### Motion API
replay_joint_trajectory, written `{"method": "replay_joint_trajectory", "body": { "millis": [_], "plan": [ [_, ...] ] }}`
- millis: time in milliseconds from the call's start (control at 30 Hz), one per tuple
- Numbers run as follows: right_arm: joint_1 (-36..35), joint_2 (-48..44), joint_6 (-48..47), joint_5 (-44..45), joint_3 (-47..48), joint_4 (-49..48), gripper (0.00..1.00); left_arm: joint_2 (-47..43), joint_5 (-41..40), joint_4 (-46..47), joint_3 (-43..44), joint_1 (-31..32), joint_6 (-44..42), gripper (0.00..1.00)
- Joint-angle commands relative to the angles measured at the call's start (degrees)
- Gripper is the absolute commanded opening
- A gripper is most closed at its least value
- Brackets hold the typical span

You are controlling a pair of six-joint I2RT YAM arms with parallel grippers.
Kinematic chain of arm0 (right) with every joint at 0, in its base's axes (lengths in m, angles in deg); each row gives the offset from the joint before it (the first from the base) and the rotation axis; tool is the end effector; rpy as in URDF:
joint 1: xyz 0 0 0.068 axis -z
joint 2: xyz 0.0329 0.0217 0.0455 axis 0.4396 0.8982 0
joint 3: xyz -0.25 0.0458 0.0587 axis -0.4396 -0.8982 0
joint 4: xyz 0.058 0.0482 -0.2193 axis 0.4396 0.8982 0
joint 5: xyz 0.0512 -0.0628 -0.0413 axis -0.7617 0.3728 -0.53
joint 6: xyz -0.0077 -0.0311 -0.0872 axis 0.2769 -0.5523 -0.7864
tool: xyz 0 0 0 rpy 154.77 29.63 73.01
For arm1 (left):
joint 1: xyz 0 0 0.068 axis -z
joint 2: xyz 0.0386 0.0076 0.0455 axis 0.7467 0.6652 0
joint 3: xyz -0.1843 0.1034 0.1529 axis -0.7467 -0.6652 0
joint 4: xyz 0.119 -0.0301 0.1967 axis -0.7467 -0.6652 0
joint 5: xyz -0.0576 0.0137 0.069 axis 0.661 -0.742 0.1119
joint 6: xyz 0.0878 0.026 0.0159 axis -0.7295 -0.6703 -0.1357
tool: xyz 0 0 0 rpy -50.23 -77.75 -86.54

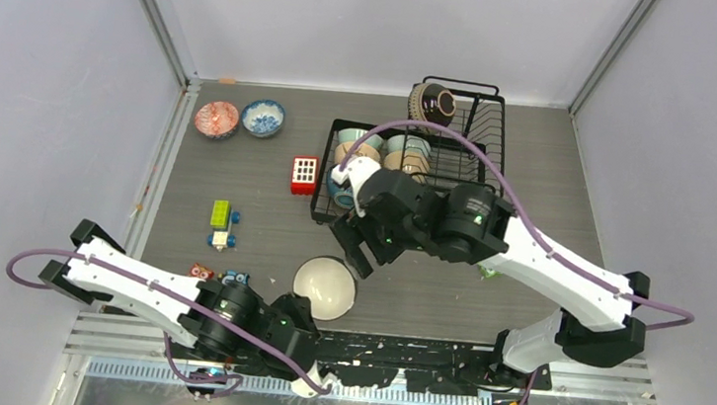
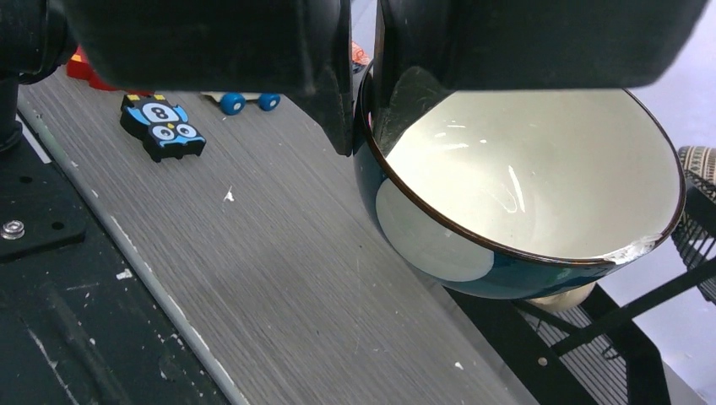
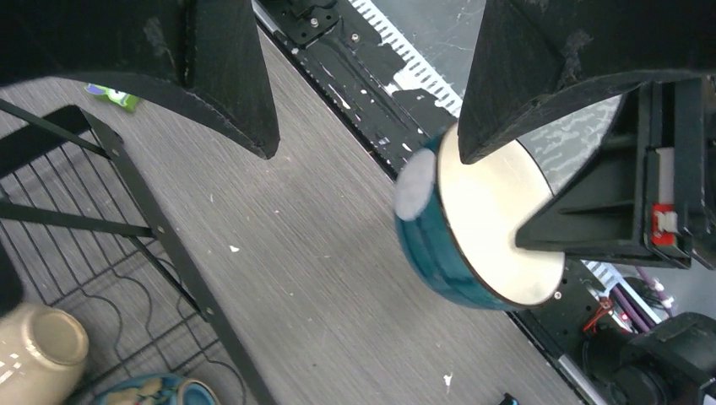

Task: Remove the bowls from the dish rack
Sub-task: Place the bowl at the center of the board.

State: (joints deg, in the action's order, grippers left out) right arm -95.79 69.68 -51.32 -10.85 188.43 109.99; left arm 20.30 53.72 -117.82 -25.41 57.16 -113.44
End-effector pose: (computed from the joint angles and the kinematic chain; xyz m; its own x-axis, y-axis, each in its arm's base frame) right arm 0.1085 0.2471 0.3777 -0.5000 -0.5516 -0.6677 -0.7665 0.6407 0.0446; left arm -0.0029 -0.1598 0.2549 0.7591 0.6506 -0.0222 0.5372 -0.6068 0.5858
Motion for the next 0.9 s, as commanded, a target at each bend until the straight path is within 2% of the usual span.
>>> {"method": "replay_joint_trajectory", "body": {
  "millis": [0,267,433,867],
  "plan": [
    [-3.15,2.75,1.2,2.35,-1.07,-5.69,0.8,0.72,-0.07,5.06,1.55,0.51,-1.07,0.0],
    [-6.81,5.64,2.58,5.8,-2.51,-6.33,0.67,1.28,6.39,5.89,2.55,0.48,2.58,0.0],
    [-7.6,6.14,3.46,5.69,-4.26,-7.14,0.55,0.98,7.55,6.29,1.72,0.7,3.01,0.0],
    [-8.76,8.56,3.86,5.41,-6.79,-7.3,0.51,0.31,7.55,6.04,1.77,0.93,4.23,0.0]
  ]
}}
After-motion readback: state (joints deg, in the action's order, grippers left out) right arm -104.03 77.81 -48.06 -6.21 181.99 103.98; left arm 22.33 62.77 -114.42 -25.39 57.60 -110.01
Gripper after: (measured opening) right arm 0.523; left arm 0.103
